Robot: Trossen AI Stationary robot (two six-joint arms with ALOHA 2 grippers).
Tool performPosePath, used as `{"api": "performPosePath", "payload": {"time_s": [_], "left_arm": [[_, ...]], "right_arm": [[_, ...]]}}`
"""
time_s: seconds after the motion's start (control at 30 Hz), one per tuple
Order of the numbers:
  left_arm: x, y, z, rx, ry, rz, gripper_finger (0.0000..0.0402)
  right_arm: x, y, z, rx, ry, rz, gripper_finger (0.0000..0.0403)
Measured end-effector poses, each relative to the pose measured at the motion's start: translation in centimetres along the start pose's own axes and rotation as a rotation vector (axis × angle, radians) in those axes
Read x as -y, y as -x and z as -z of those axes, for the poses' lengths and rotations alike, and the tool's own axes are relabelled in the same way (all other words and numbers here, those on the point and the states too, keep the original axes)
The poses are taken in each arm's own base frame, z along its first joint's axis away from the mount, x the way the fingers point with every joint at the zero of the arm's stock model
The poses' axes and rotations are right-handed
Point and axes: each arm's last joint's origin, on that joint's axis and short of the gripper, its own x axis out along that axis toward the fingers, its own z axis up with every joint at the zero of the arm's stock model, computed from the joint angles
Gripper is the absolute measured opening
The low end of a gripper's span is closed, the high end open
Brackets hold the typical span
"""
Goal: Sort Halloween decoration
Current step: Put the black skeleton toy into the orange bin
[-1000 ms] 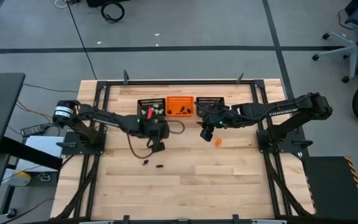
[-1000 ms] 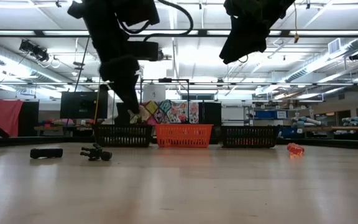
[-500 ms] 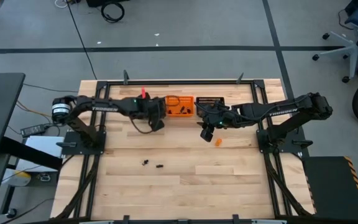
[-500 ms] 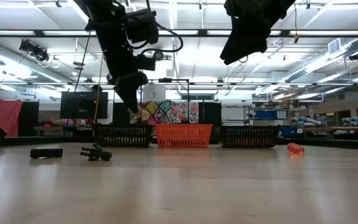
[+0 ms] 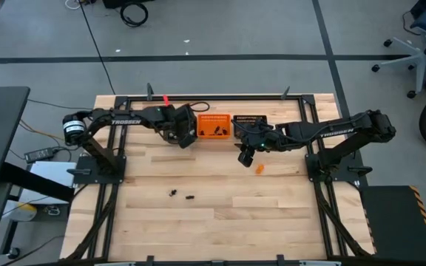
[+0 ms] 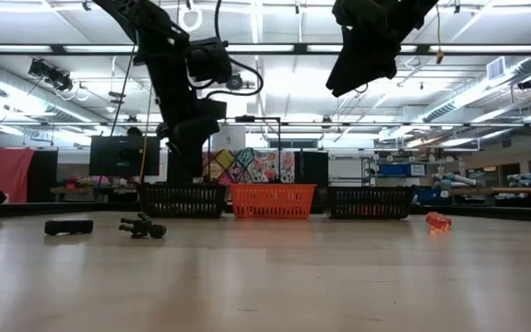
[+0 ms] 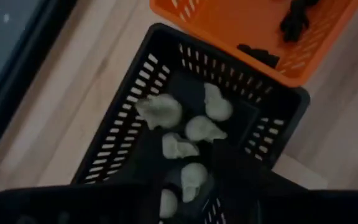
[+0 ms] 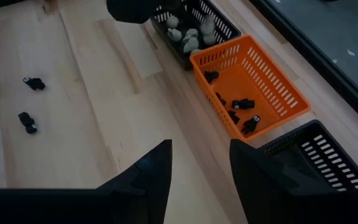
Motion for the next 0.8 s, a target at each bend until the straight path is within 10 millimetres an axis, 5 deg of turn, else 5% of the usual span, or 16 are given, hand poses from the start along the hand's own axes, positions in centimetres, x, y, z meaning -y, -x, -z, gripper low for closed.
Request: {"api": "performPosePath", "payload": {"time_s": [0.37,0.8], "left_arm": [[0.8,1.0,0.2,-0.011,0.067,0.173,0.0165],[8.4,5.8,1.3,0.088,-0.075,0.513,0.0146]], "right_arm": [[-0.1,0.0,0.0,-0.002,-0.007,-0.007,0.0165],[-0.1,0.0,0.0,-0.005,0.0,-0.016,0.0165]]}}
